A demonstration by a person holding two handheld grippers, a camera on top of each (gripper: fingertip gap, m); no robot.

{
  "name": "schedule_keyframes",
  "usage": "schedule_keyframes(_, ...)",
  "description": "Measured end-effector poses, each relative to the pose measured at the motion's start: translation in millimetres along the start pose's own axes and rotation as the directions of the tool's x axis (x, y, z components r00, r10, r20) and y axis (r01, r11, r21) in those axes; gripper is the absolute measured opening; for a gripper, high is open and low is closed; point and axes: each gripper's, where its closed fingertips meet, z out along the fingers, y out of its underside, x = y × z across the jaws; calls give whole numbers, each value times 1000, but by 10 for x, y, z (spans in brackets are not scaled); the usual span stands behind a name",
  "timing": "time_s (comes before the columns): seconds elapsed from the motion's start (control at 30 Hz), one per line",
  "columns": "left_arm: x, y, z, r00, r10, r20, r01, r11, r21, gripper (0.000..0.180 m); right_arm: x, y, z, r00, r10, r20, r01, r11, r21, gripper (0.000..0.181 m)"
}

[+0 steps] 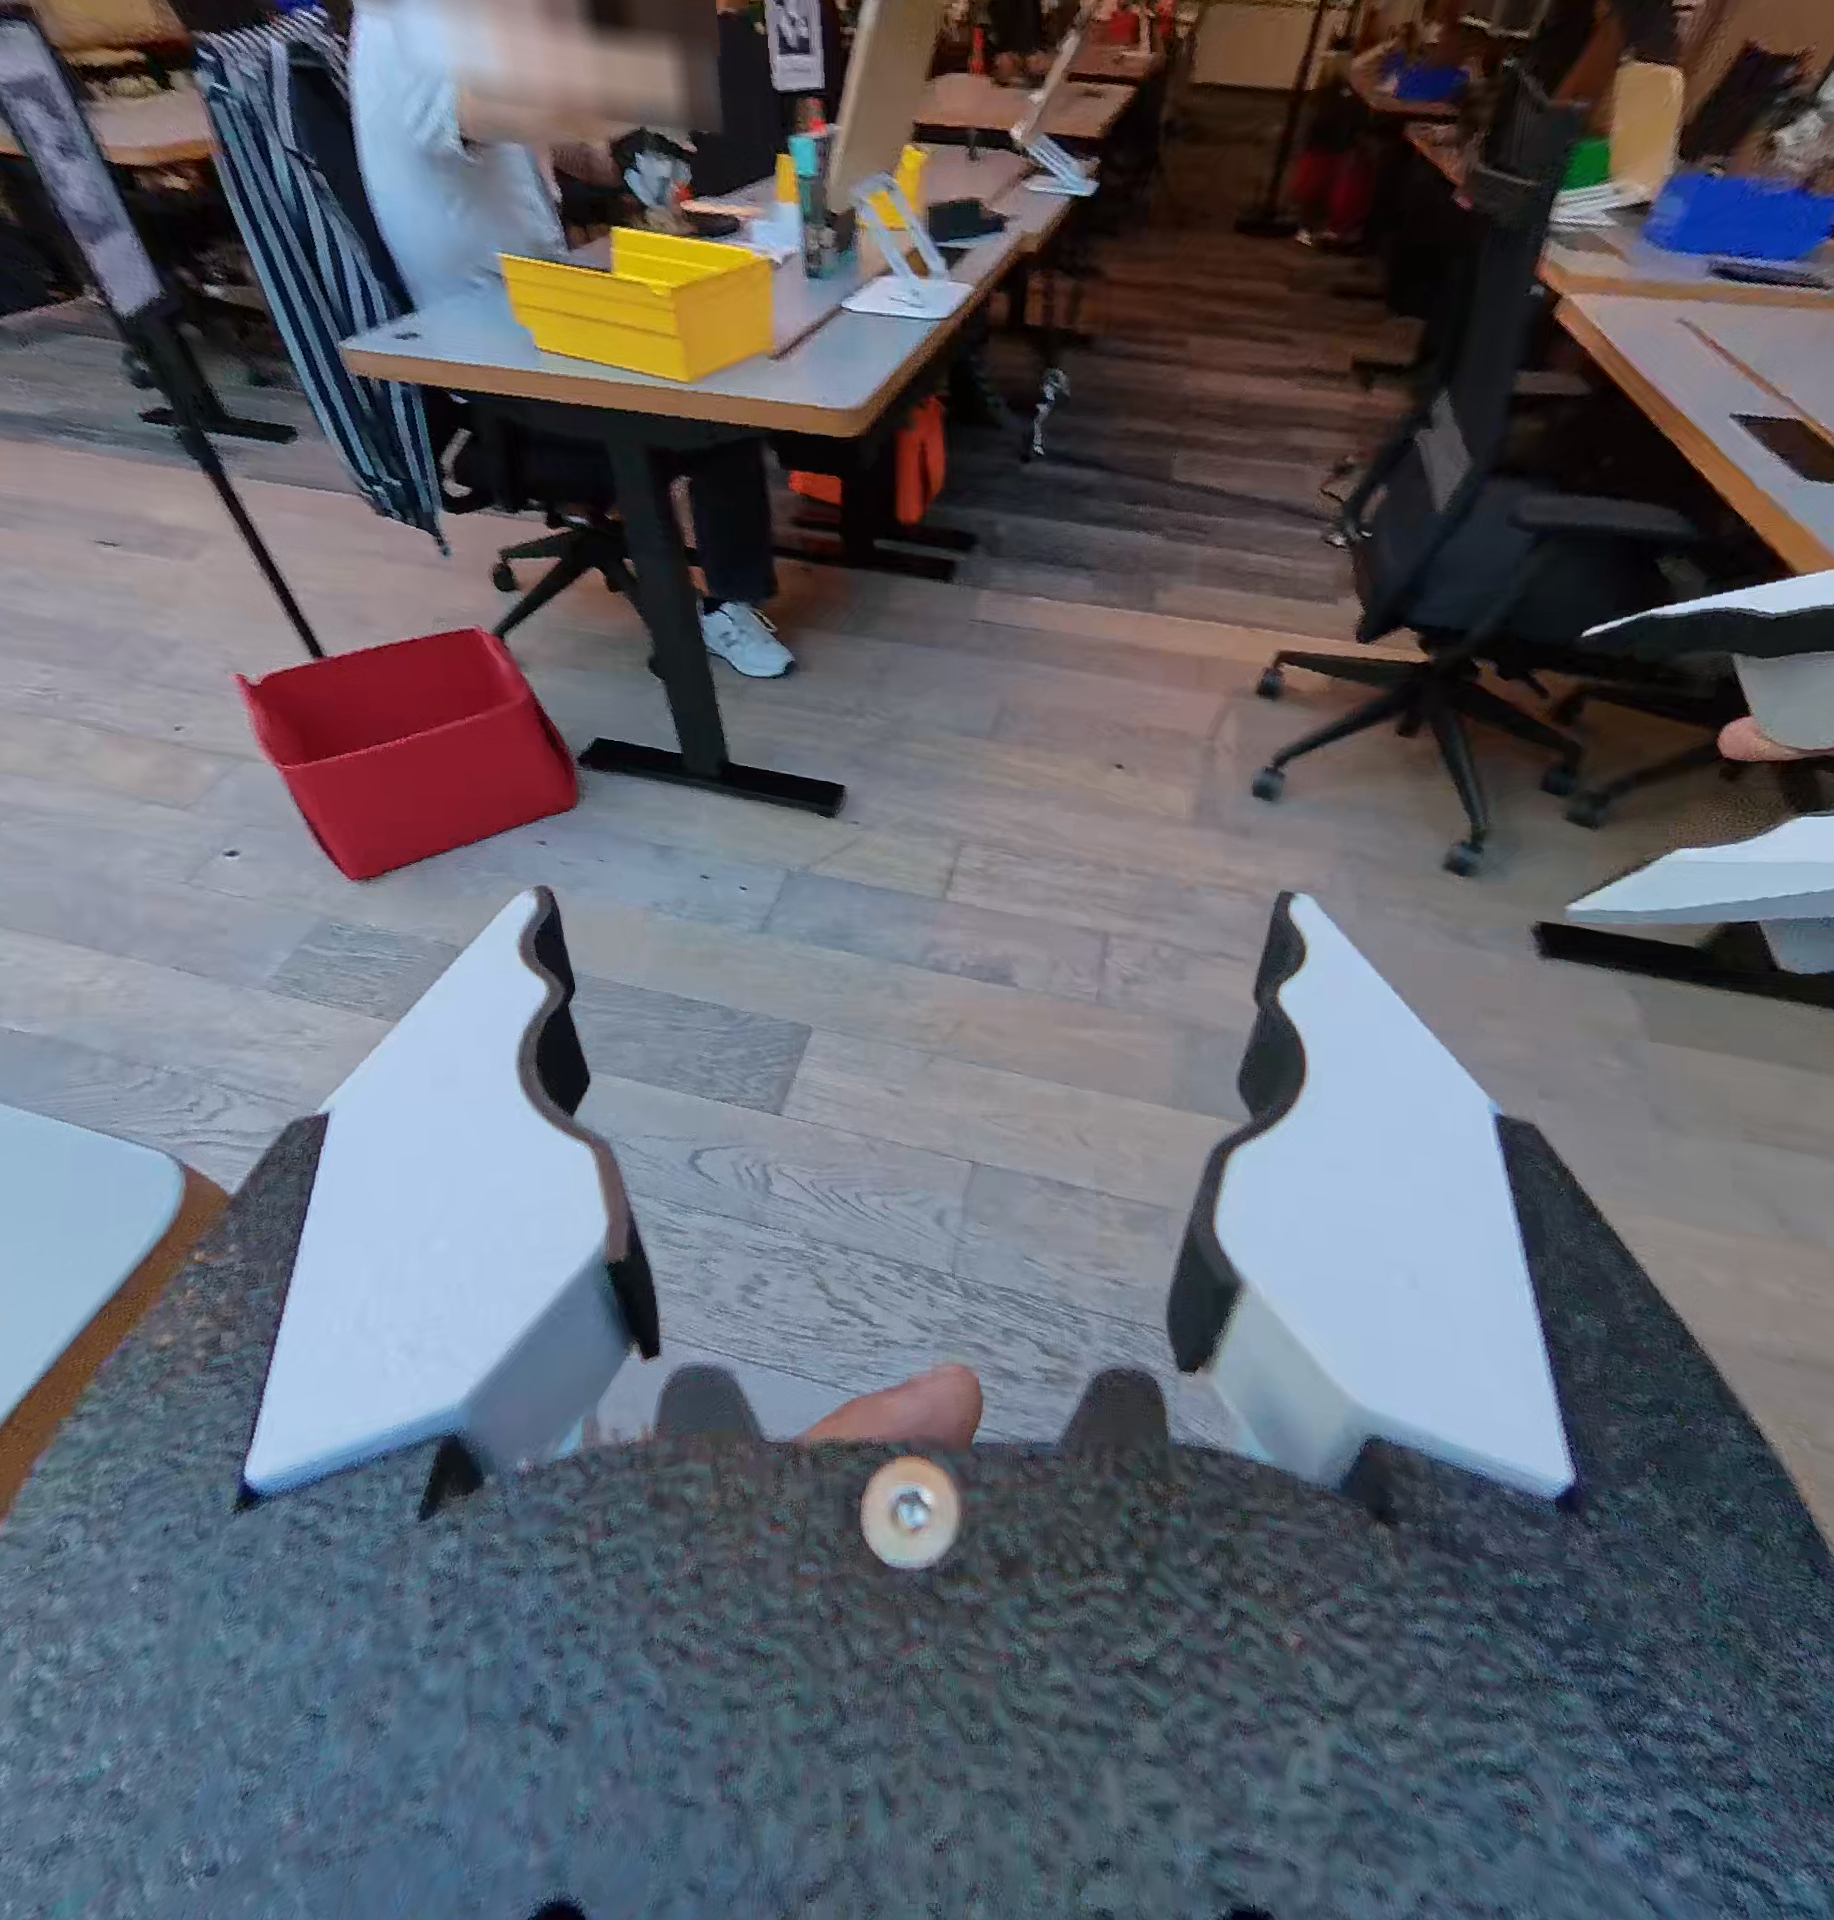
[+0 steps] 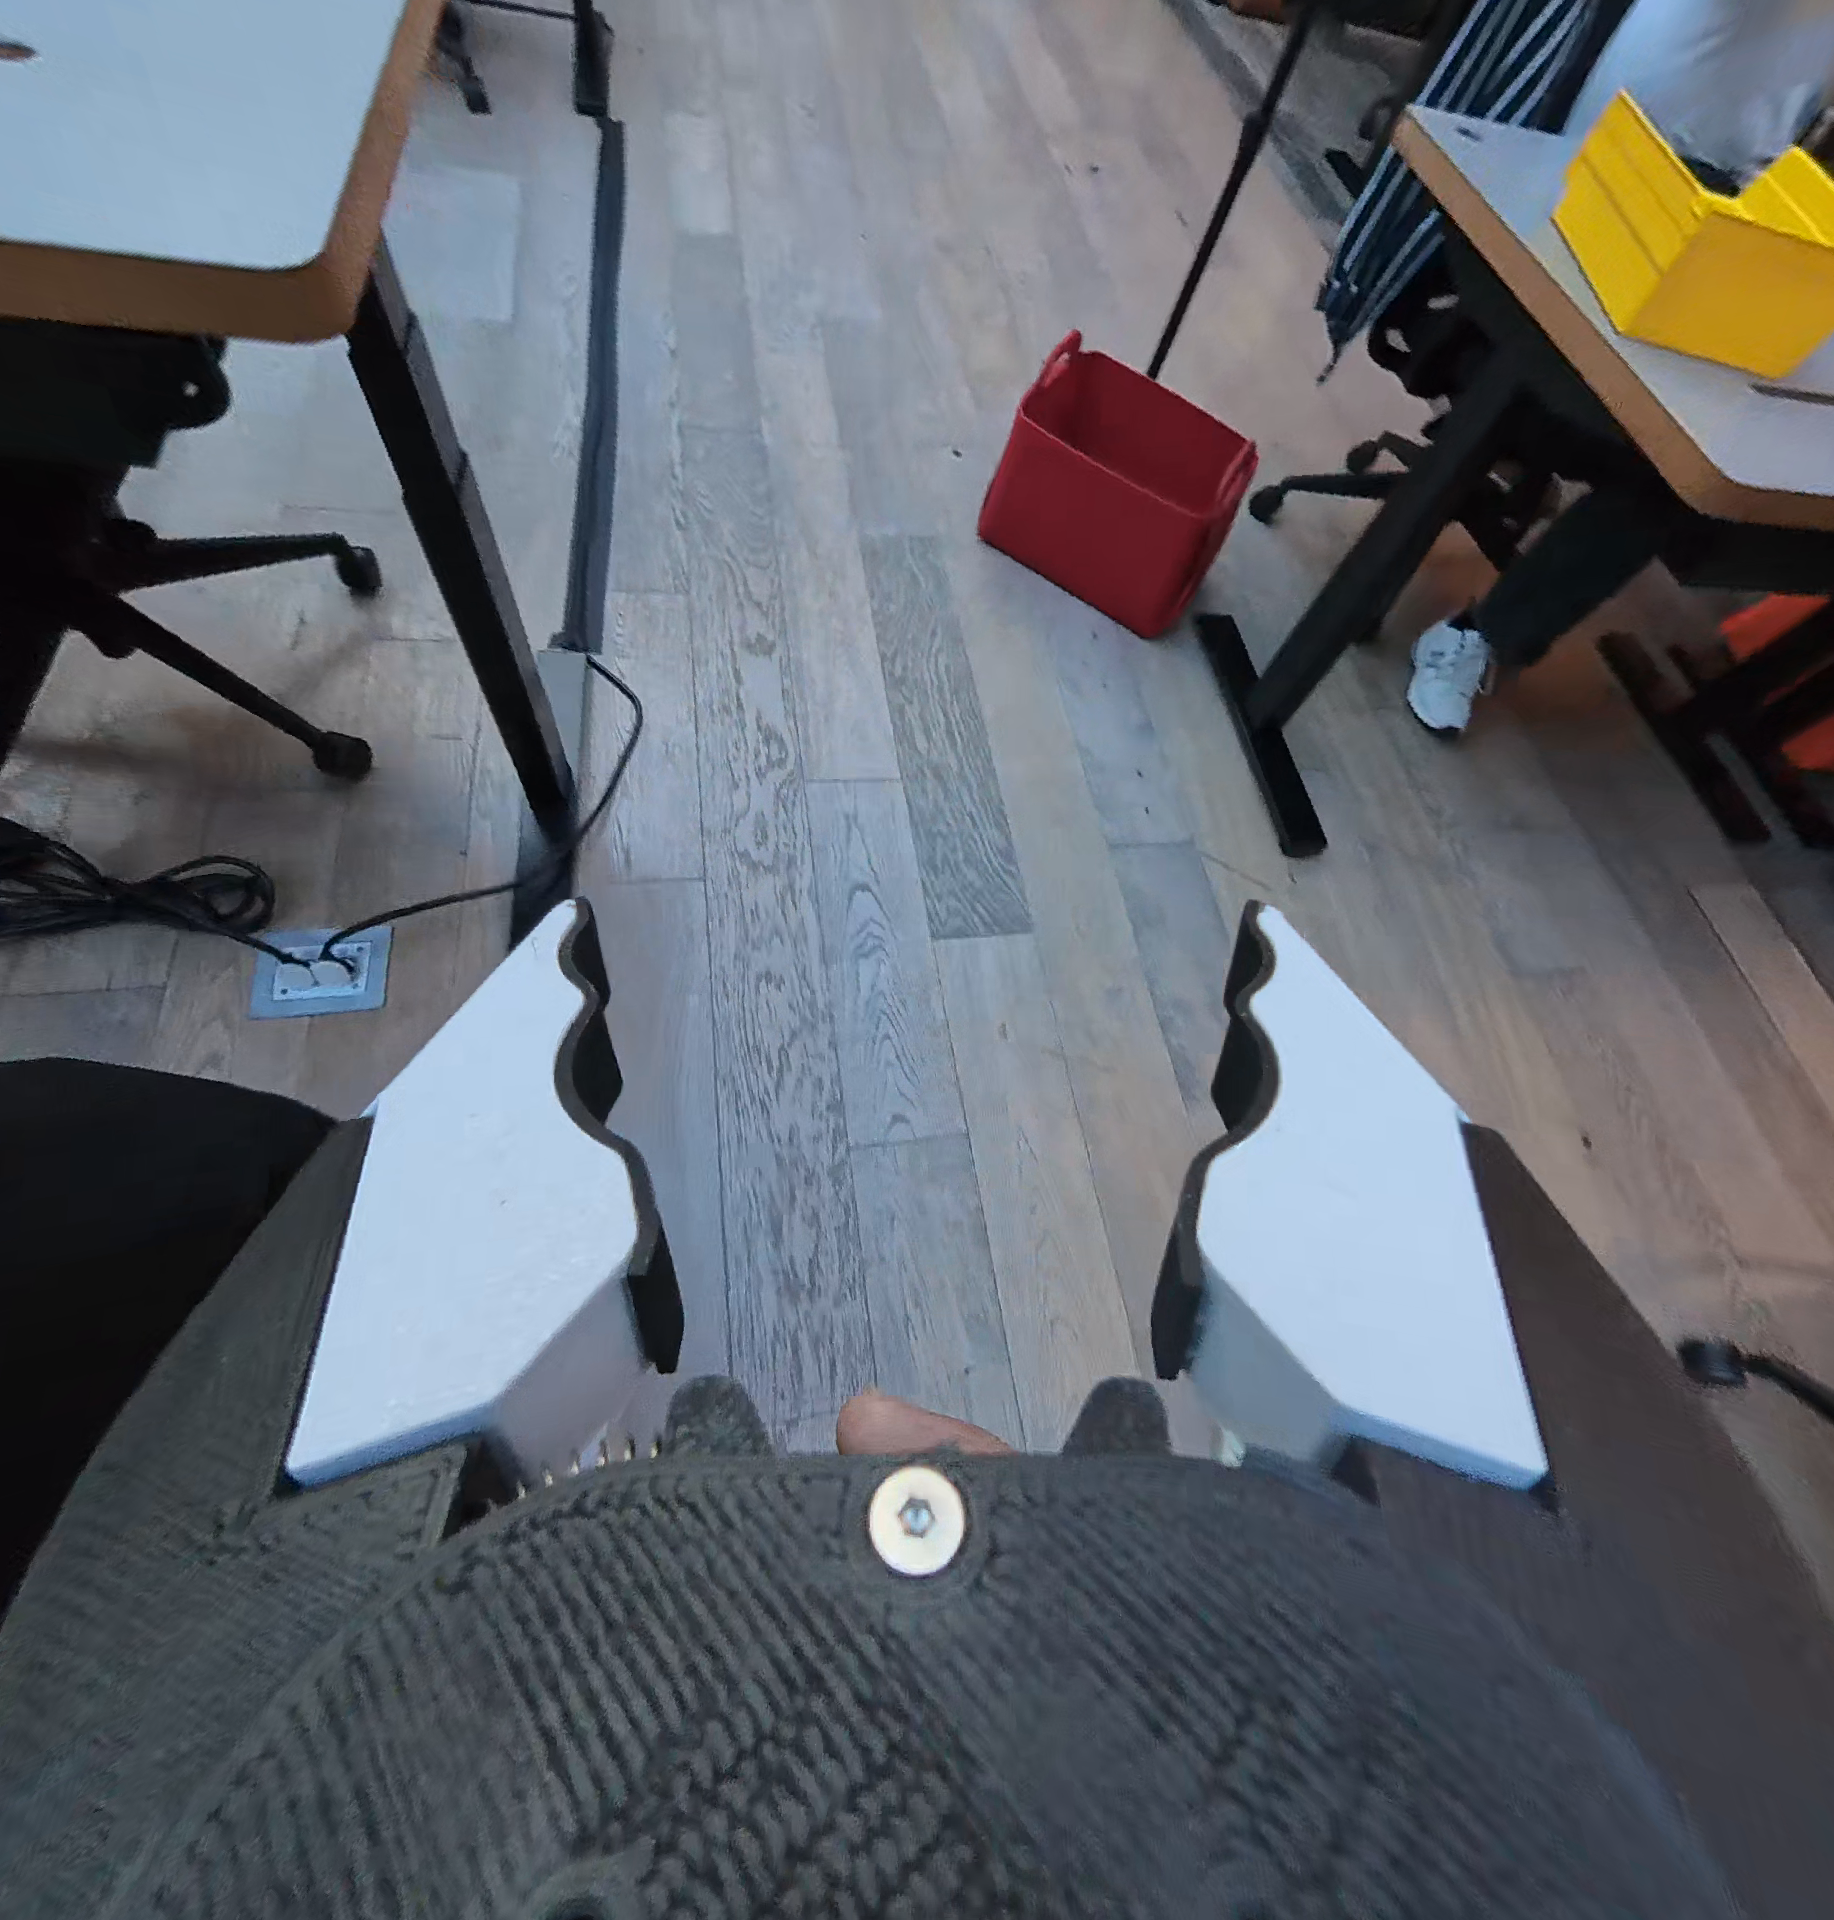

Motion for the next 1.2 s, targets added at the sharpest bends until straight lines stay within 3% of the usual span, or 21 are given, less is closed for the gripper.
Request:
schedule_keyframes(0.43,-2634,-843,1986,988,-48,148,36,996,86,126,674,-1564,2941,975,-74,209,76,997,1,117)
schedule_keyframes(0.7,-4200,-1375,2848,982,-107,156,87,987,134,110,1065,-2855,4725,931,-272,244,268,962,50,115)
schedule_keyframes(0.97,-5728,-1333,3500,931,-165,326,117,980,163,107,1318,-3477,6702,923,-176,343,171,984,45,106)
schedule_keyframes(1.07,-6502,-1286,3783,899,-206,386,148,974,174,106,1435,-3863,7597,903,-198,382,187,980,65,91)
schedule_keyframes(1.2,-7711,-1347,4046,831,-230,507,180,973,146,107,1435,-4665,8920,867,-155,474,123,988,98,94)
